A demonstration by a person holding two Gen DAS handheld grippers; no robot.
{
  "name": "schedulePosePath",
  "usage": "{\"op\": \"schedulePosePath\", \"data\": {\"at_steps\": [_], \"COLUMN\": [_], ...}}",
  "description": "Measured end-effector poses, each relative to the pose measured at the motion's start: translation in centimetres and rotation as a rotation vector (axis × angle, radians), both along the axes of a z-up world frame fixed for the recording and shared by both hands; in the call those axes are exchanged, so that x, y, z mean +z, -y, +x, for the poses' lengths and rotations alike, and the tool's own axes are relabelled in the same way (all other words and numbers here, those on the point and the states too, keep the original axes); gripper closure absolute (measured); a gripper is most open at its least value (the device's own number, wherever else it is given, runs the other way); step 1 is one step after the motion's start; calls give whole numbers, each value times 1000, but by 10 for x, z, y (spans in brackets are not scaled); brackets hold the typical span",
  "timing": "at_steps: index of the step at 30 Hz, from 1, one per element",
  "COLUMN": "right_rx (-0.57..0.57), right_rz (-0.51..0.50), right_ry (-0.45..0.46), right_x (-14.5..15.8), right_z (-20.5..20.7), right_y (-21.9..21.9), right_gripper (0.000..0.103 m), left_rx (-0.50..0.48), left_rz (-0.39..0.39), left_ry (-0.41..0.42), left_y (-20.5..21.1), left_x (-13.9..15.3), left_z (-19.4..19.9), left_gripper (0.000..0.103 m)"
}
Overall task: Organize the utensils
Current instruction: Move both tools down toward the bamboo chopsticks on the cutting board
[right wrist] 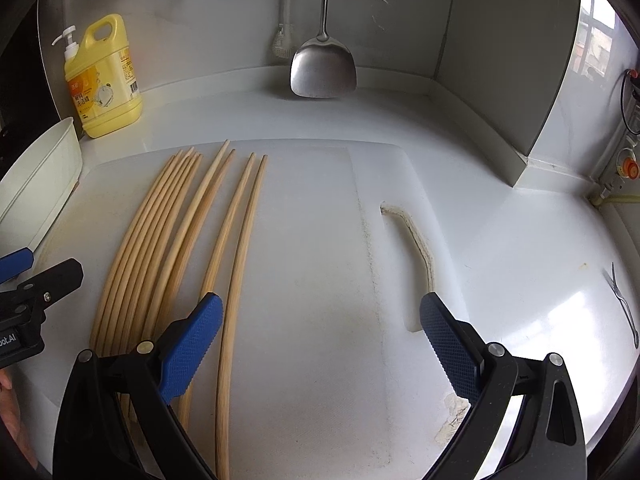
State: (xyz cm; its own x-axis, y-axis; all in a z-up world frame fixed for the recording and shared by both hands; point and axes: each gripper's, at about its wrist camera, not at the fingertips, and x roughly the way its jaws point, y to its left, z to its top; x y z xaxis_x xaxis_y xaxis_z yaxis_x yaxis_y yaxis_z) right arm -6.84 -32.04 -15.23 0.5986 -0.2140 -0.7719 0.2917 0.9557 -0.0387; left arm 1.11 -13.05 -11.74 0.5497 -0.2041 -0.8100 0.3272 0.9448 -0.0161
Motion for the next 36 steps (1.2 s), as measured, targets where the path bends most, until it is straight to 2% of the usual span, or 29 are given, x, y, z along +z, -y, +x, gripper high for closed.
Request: {"op": "schedulePosePath", "data": {"at_steps": [8, 13, 18, 26, 30, 36], "right_rx": [12, 10, 13, 15, 16, 18], "right_rz": [-56, -56, -65, -70, -77, -83], "right_ry": [2, 6, 7, 8, 19, 16], "right_x": [-2, -2, -2, -1, 1, 2], "right_z": [4, 4, 4, 4, 3, 2], "right_y": [-4, -2, -2, -3, -5, -6], "right_gripper": [9, 9, 9, 9, 9, 9], "left_rx": [3, -7, -6, 16, 36, 2], "left_rz": [22, 30, 70, 75, 37, 61], "left_ry": [17, 16, 14, 28, 3, 21], "left_y": [6, 12, 18, 8, 2, 13], "left_x": [-5, -9, -15, -15, -14, -14], "left_z": [2, 1, 2, 2, 7, 5], "left_gripper": [6, 6, 6, 6, 6, 6]}}
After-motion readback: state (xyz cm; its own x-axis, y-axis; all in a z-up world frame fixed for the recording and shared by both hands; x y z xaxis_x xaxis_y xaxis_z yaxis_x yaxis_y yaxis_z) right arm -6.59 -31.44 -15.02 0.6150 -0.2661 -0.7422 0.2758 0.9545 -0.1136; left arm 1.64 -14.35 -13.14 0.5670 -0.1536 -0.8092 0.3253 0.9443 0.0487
